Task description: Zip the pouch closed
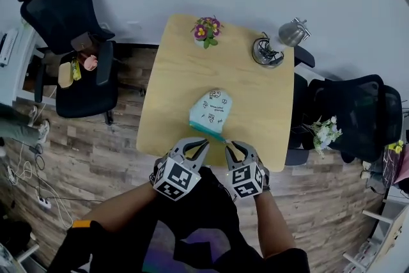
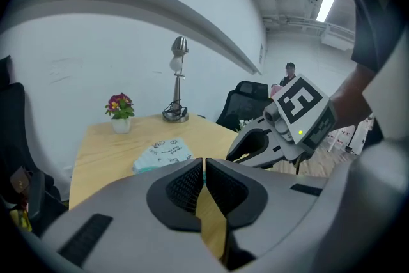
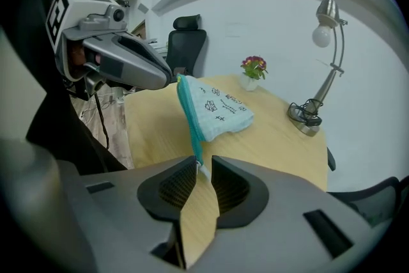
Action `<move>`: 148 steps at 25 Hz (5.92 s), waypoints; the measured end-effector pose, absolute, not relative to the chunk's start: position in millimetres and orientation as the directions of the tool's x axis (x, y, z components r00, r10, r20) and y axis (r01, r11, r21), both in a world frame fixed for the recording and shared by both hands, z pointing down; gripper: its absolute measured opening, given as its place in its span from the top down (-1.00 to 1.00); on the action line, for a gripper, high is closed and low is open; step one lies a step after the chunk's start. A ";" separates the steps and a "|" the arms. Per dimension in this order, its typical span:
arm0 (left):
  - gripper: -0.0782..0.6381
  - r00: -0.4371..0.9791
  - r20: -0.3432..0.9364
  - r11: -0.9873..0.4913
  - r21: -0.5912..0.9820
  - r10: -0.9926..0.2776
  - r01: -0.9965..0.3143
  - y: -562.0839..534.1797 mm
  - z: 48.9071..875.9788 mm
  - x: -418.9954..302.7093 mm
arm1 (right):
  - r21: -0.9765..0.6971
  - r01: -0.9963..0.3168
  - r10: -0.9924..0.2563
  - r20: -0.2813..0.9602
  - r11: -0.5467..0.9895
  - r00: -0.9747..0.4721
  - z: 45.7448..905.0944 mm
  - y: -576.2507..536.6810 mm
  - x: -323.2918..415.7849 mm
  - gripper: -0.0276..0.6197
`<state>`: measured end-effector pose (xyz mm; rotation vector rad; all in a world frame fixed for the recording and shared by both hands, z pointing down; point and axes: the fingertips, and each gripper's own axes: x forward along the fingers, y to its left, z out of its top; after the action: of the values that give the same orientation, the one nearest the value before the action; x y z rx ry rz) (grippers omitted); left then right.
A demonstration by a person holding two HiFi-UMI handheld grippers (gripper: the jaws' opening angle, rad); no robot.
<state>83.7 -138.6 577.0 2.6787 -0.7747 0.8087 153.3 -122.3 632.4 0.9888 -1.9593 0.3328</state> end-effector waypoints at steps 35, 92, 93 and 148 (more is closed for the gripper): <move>0.74 0.774 0.473 -0.877 0.007 -0.421 -0.481 -148.6 532.7 90.8 | -0.273 -0.694 -0.372 0.685 0.666 -0.626 547.2 -141.8 114.8 0.85; 0.76 0.741 0.489 -0.870 -0.080 -0.460 -0.487 -192.0 527.5 61.5 | -0.117 -0.645 -0.387 0.714 0.755 -0.583 533.9 -140.1 108.2 0.86; 0.76 0.730 0.496 -0.861 -0.077 -0.470 -0.502 -197.5 529.3 57.5 | -0.115 -0.649 -0.389 0.718 0.752 -0.578 534.8 -140.4 109.8 0.86; 0.74 0.606 0.191 -0.619 -0.008 -0.772 -0.785 -192.6 349.9 27.0 | 0.022 -0.949 -0.932 0.193 0.316 -0.306 343.2 -188.5 101.9 0.87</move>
<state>27.0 -192.6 349.9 2.7460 -1.3332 0.2702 101.9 -188.5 343.2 1.7386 -2.4050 0.1426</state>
